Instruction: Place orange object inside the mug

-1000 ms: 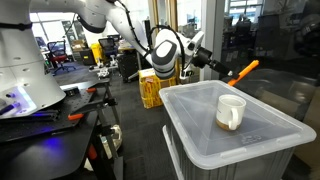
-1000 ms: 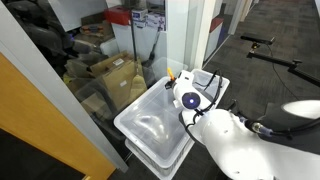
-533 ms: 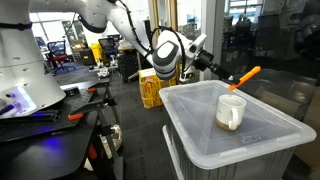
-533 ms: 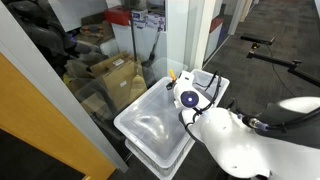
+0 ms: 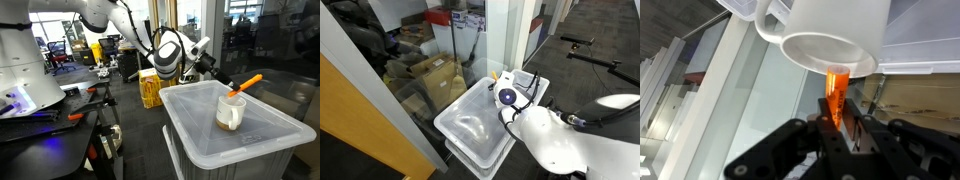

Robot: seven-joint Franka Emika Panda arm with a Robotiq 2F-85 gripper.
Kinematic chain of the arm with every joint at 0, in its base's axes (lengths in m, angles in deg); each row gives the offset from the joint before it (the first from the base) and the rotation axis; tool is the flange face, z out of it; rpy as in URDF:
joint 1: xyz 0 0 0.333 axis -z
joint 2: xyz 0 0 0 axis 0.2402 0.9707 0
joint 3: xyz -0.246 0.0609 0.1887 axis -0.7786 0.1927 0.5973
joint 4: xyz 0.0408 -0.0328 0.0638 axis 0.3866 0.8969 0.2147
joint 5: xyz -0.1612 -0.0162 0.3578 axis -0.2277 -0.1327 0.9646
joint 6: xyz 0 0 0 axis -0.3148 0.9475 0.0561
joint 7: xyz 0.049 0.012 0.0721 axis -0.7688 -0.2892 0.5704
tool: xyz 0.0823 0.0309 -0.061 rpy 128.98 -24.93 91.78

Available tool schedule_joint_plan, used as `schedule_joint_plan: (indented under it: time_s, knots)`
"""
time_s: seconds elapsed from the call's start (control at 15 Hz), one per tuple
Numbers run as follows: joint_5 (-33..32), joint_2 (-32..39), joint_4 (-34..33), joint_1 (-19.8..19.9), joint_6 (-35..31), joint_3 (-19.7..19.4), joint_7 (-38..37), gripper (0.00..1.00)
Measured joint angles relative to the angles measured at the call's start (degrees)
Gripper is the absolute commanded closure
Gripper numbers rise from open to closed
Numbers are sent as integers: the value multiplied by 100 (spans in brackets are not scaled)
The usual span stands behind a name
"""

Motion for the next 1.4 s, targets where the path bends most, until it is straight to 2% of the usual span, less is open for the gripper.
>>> schedule_joint_plan:
  time_s: [0.6,0.67,0.8,1.2,1.4]
  knots:
    - [-109,0,-45,114,19,16,3,95]
    - [-151,0,-58,120,19,23,3,56]
    - [-226,0,-90,128,19,43,4,48]
    - [-273,0,-181,164,19,73,4,2]
    - [-273,0,-201,180,19,72,4,0]
